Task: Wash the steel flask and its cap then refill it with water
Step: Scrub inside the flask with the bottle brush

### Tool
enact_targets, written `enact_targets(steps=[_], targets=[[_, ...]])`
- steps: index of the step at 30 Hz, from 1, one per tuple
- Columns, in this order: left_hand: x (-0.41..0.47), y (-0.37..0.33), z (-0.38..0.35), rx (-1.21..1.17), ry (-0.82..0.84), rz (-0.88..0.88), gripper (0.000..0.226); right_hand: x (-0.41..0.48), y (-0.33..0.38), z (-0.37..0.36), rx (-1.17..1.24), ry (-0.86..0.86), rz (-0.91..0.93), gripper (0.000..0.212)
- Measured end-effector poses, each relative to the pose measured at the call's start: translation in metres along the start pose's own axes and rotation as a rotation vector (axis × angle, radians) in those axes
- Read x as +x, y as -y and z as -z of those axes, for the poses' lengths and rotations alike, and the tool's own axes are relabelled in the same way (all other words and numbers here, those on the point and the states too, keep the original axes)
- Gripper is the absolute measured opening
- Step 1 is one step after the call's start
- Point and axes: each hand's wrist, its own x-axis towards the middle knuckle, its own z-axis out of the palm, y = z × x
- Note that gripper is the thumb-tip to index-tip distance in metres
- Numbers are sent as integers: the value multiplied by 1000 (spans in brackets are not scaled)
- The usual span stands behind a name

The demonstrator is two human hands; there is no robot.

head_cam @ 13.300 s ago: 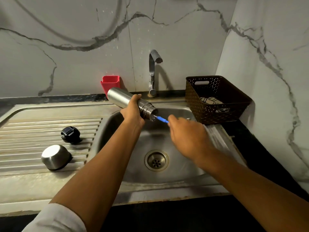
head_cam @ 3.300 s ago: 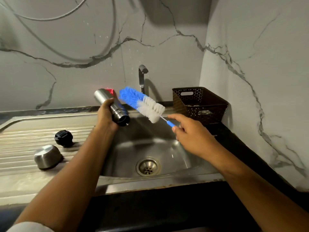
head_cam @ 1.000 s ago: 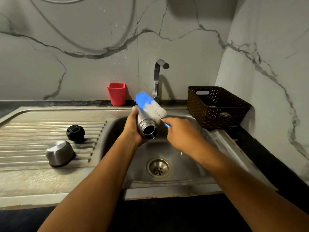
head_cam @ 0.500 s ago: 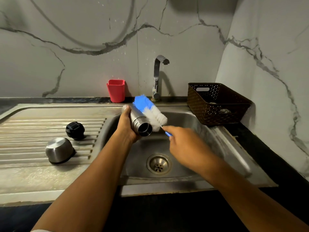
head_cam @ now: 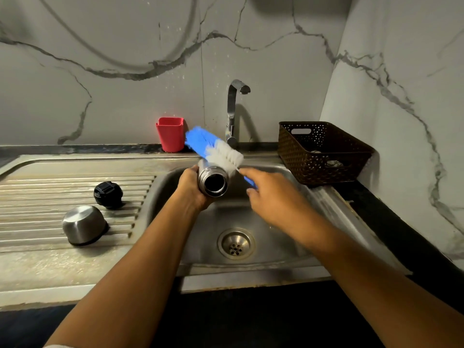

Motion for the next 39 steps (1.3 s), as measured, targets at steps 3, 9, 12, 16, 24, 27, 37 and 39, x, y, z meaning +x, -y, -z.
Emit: enact_targets(steps=[3, 9, 12, 16, 24, 27, 37, 39], targets=[[-14, 10, -12, 80, 78, 11, 42, 23, 3, -8, -25, 22, 74, 78], [-23, 4, 0, 257, 255, -45, 38, 43, -4, -23, 133, -5, 207, 80], [-13, 5, 7, 357, 272, -59, 55, 54, -2, -23, 420, -10, 108, 70], [-8, 6, 8, 425, 426, -52, 89, 72, 0, -18, 562, -65, -32, 53], [-2, 4, 14, 794, 387, -257, 61, 64, -12, -23, 767, 22, -299, 35], [4, -2, 13, 607, 282, -300, 64, 38, -20, -13, 721, -54, -296, 47], [2, 8, 4, 442, 253, -353, 63, 6, 4, -15, 304, -45, -92, 51], [1, 8, 6, 393, 229, -348, 77, 16, 5, -16, 331, -43, -128, 51]])
